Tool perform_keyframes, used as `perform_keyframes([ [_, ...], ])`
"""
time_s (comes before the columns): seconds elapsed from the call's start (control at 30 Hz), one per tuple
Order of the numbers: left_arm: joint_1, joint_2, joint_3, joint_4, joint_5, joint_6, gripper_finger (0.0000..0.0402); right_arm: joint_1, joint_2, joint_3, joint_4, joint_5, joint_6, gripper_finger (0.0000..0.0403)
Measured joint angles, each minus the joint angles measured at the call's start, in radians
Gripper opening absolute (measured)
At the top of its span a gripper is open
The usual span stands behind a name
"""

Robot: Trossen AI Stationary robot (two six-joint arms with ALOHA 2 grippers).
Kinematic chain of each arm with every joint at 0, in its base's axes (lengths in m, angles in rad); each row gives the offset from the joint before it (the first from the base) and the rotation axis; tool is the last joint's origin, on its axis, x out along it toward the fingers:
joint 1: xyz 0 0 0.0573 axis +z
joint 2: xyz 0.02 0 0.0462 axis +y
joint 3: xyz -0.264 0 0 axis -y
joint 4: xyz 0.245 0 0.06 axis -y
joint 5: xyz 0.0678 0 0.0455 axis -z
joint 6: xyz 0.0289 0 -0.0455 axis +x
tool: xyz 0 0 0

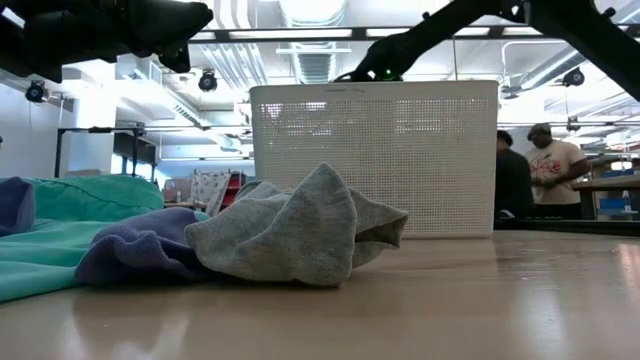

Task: Sort clothes
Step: Put the grey shirt into the laundry bin, then put the gray socks into the laundry bin

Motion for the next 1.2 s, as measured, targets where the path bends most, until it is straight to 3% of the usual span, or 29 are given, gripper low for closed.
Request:
perform_keyframes([
  [0.27,0.000,0.000,0.000,-0.001,0.000,0.000,0.0035,0.005,-0.015,0.120,-0.085,-0.012,0.044,0.0121],
  [0.63,0.000,0.000,0.000,-0.002,0.000,0.003,0.0035,0.086,-0.208,0.317,-0.153,-0.015,0.041,0.0207],
  [0.87,0.000,0.000,0.000,-0.003,0.000,0.002,0.0035,0.214,-0.368,0.303,-0.157,-0.007,0.049,0.0232],
  [1.2,0.000,0.000,0.000,-0.008,0.000,0.001,0.0035,0.526,-0.470,0.180,-0.148,-0.007,0.148,0.0221],
])
